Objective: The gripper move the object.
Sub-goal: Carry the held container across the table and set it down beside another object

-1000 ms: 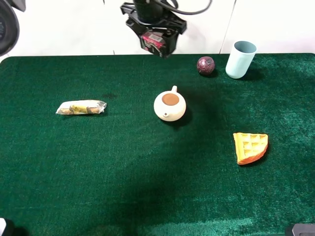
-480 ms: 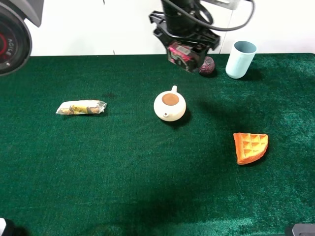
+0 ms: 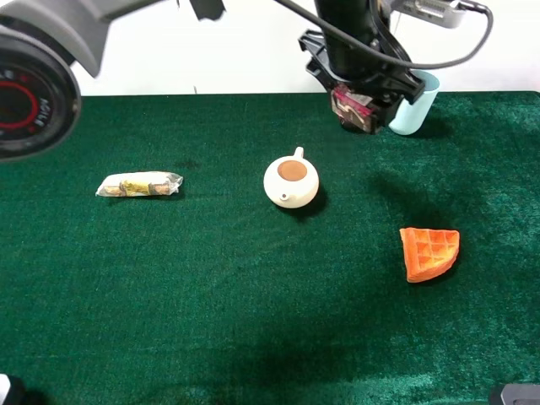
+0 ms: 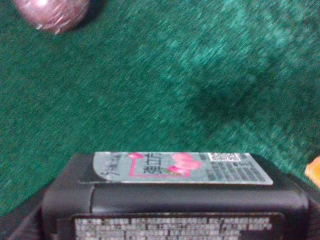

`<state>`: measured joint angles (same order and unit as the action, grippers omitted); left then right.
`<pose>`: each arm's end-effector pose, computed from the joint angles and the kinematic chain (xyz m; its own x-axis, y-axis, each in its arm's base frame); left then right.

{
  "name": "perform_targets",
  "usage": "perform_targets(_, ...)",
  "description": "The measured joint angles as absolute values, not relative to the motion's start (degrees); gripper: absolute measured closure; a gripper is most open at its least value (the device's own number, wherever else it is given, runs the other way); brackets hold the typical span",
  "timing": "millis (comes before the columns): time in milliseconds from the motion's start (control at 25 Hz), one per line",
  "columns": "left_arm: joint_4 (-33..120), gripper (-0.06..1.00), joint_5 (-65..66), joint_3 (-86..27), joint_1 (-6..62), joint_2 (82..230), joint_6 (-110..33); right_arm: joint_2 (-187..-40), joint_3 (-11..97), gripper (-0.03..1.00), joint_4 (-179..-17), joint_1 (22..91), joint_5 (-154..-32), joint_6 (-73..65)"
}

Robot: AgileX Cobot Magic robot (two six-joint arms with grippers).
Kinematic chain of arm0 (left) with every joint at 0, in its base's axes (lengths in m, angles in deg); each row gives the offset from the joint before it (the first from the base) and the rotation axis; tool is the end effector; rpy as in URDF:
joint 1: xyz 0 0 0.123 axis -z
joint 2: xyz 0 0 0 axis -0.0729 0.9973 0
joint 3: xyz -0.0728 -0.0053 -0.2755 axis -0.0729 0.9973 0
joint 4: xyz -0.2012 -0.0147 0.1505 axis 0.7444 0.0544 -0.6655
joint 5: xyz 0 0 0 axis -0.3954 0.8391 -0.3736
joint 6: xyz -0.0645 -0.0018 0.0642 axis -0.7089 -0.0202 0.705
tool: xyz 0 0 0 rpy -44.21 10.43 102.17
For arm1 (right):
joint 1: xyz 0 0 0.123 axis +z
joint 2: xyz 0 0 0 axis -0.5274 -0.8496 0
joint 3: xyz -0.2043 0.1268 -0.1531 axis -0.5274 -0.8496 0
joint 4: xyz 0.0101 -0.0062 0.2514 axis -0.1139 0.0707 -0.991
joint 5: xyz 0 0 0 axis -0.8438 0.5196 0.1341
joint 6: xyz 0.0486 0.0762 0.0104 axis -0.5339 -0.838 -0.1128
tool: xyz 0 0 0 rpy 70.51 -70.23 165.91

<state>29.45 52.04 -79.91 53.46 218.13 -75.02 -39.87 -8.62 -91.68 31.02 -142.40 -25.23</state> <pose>0.3461 -0.4009 0.2417 -0.5603 0.6058 -0.5649 0.7386 0.6741 -0.0096 -0.0042 0.0027 0.2787 -0.4239 0.0012 -0.9057 -0.0135 0.9999 0.0077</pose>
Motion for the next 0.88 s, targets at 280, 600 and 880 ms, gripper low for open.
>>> perform_targets(280,30.03,0.15,46.82,-79.91,56.04,220.77,-75.79,-39.87,-8.62,0.28,-91.68,31.02,-142.4,-25.23)
perform_targets(600,30.6,0.15,41.64,-79.91,58.16,223.82,-75.83,-39.87,-8.62,0.28,-91.68,31.02,-142.4,-25.47)
perform_targets(880,32.14,0.15,38.22,-79.91,59.58,226.14,-75.97,-39.87,-8.62,0.28,-91.68,31.02,-142.4,-25.67)
